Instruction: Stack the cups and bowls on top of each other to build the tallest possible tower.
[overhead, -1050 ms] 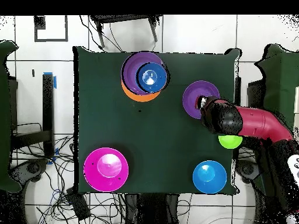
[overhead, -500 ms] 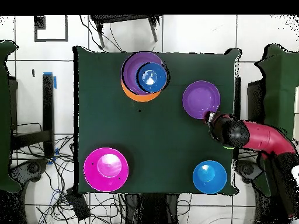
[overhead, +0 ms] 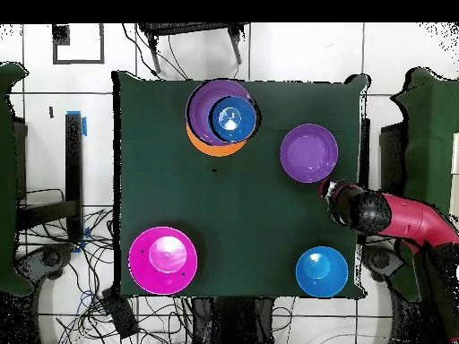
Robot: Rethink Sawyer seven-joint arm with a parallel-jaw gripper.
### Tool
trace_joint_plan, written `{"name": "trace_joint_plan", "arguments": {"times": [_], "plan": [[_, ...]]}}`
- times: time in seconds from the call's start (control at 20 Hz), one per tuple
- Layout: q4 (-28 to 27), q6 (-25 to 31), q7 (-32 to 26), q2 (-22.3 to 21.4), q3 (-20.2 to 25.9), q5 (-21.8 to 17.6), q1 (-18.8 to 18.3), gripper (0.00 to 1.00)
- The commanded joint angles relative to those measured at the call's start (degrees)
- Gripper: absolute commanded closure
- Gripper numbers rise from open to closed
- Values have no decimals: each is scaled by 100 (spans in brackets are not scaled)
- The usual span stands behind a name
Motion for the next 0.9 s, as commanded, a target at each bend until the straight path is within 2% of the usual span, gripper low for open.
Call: {"name": "trace_joint_plan", "arguments": {"times": [0.05,0.35,0.6,0.9], "plan": [[70,724,-840,-177,-237,-409,214,0],[134,672,-825,-27,-234,-366,73,0],[43,662,-564,105,-535,-449,124,0],[101,620,-889,365,-442,-394,-225,0]]}}
